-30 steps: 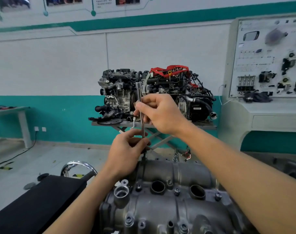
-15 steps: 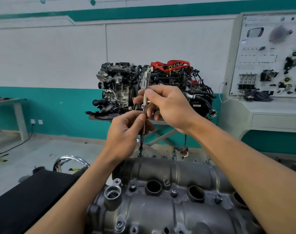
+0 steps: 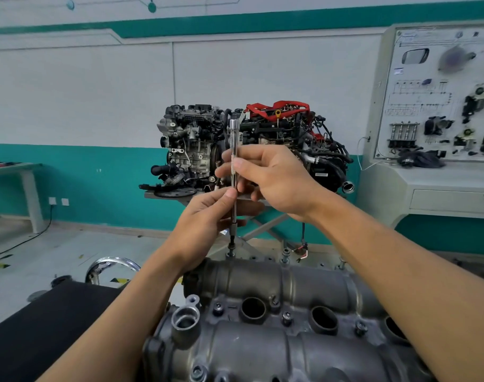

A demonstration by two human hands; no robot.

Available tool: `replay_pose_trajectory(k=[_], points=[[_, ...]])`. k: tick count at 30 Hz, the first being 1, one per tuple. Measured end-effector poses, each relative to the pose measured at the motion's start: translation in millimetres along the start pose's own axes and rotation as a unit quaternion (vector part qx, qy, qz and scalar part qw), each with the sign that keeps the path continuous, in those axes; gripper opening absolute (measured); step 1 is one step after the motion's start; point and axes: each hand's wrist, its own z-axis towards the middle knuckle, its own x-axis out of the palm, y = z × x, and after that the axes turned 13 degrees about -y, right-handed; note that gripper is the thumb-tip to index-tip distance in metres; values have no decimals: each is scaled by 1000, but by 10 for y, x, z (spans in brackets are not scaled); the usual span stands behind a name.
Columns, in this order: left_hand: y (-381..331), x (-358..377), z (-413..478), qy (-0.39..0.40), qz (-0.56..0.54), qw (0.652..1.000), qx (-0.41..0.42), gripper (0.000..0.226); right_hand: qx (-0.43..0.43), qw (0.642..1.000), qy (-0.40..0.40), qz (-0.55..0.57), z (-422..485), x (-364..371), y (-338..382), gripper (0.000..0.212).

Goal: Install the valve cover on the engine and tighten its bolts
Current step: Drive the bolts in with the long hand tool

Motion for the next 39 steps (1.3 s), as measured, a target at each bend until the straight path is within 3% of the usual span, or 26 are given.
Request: replay_pose_trajectory(k=[4,7,14,17,20,24,27,29,32,36,39], points=[[-1,-4,-2,-13,24,999,35,26,-20,998,-58,15,9,37,-60,6],[22,-28,-15,-67,32,995,67,19,-35,993,-112,-17,22,58,-94,19],[8,-6,-17,-33,62,997,35,29,51,999,11,-9,-1,0,-22,17],[6,-3,-20,-31,67,996,44,24,24,999,-26,8,-12,11,-32,8],[11,-14,-29,-49,64,994,68,25,-8,996,-86,-29,-2,36,-73,20],[11,-12,-36,-45,69,995,60,24,43,999,-4,-5,-6,15,-54,14],[6,-3,-30,-26,55,997,39,29,36,999,6,-6,-22,7,-28,16],[1,2,-23,-24,56,997,40,27,13,999,-28,-16,-27,26,-36,15],[12,-13,-28,-41,64,995,70,19,-6,995,-88,-40,-31,56,-76,32],[26,-25,-30,-48,82,993,71,25,24,1000,-1,-19,-21,22,-43,17],[25,-3,-25,-36,58,997,47,27,29,999,25,-8,-13,-15,-12,18]])
